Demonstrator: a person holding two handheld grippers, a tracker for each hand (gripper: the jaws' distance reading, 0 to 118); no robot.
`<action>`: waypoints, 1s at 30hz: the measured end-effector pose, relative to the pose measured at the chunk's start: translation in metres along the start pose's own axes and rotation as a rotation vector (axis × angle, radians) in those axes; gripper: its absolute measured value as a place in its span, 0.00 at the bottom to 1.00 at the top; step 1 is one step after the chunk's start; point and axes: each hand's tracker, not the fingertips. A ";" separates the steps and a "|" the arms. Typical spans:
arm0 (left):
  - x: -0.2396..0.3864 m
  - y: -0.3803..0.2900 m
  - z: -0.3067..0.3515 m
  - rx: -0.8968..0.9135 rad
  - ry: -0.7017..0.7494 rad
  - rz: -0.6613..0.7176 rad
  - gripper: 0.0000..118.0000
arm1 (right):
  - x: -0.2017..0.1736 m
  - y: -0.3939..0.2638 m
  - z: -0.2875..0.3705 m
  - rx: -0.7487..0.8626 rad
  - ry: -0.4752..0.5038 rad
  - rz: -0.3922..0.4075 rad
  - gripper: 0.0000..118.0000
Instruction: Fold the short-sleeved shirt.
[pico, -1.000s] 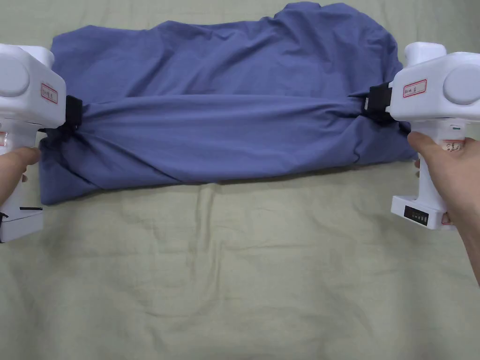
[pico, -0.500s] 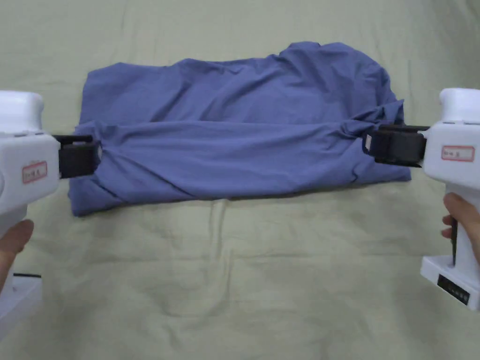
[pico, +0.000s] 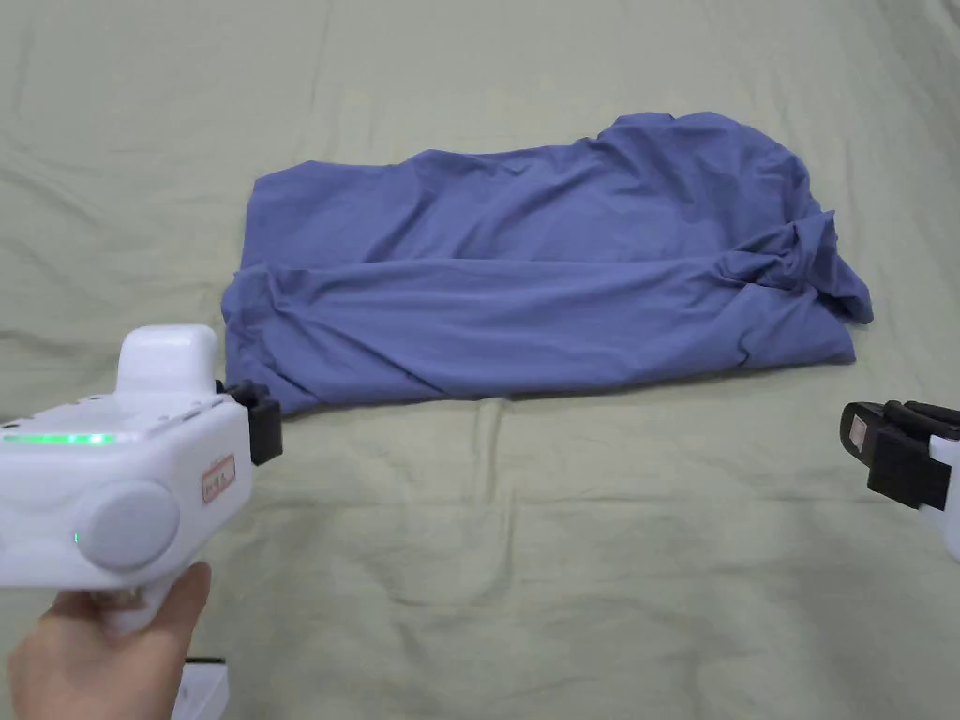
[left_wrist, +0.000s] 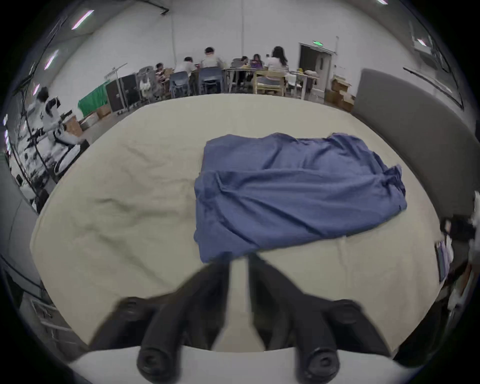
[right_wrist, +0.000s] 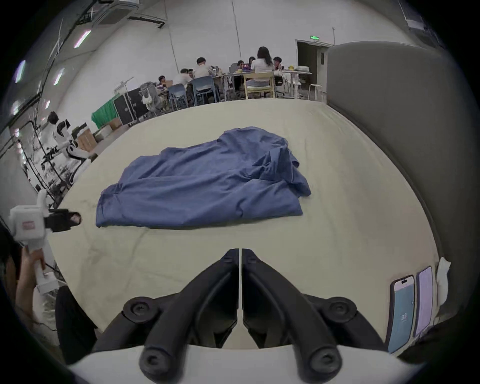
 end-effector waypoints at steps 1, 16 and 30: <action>-0.005 0.005 -0.012 -0.004 -0.014 0.015 0.24 | 0.000 0.000 0.000 0.001 0.008 -0.006 0.04; -0.028 0.032 -0.085 -0.132 -0.116 0.012 0.03 | -0.013 -0.004 -0.040 -0.082 0.031 0.012 0.04; -0.025 0.045 -0.085 -0.136 -0.110 -0.046 0.03 | 0.078 0.045 -0.158 -0.143 -0.083 -0.125 1.00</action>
